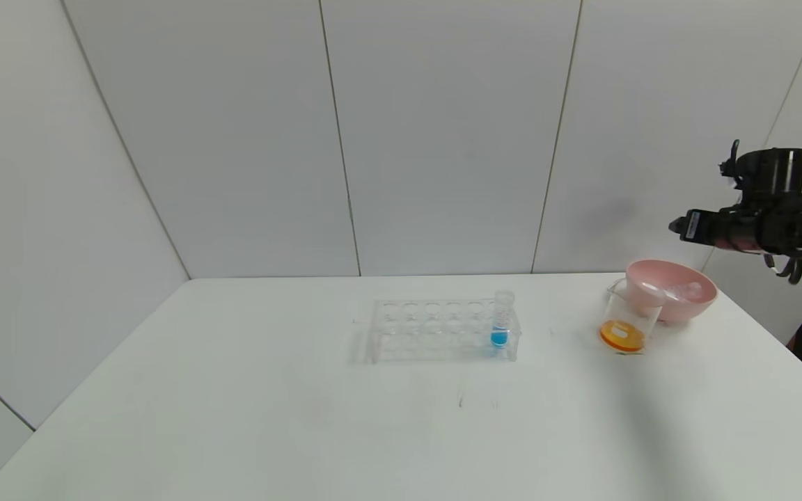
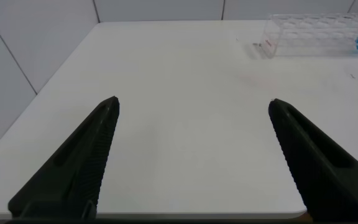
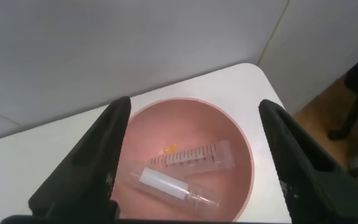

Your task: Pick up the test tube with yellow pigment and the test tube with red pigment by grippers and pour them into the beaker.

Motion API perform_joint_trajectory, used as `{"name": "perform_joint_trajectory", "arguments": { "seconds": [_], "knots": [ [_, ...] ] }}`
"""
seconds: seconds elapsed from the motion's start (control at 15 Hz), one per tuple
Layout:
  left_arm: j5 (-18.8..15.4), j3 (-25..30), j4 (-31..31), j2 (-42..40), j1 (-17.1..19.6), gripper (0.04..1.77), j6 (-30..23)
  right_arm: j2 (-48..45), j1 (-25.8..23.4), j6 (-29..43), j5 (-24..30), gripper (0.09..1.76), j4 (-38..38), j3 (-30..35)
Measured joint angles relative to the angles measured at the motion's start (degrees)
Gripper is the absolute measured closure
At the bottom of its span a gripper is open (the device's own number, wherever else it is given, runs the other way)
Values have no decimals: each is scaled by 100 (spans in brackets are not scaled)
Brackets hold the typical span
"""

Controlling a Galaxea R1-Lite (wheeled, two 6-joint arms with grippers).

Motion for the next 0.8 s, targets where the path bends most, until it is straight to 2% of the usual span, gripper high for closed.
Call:
{"name": "perform_joint_trajectory", "arguments": {
  "seconds": [0.2,0.4,0.8],
  "knots": [
    [0,0,0,0,0,9,0,-612,16,-37,558,30,7,575],
    [0,0,0,0,0,9,0,-1470,154,-82,878,25,-61,1579],
    [0,0,0,0,0,9,0,-3768,446,-213,1545,19,-101,3472]
  ]
}}
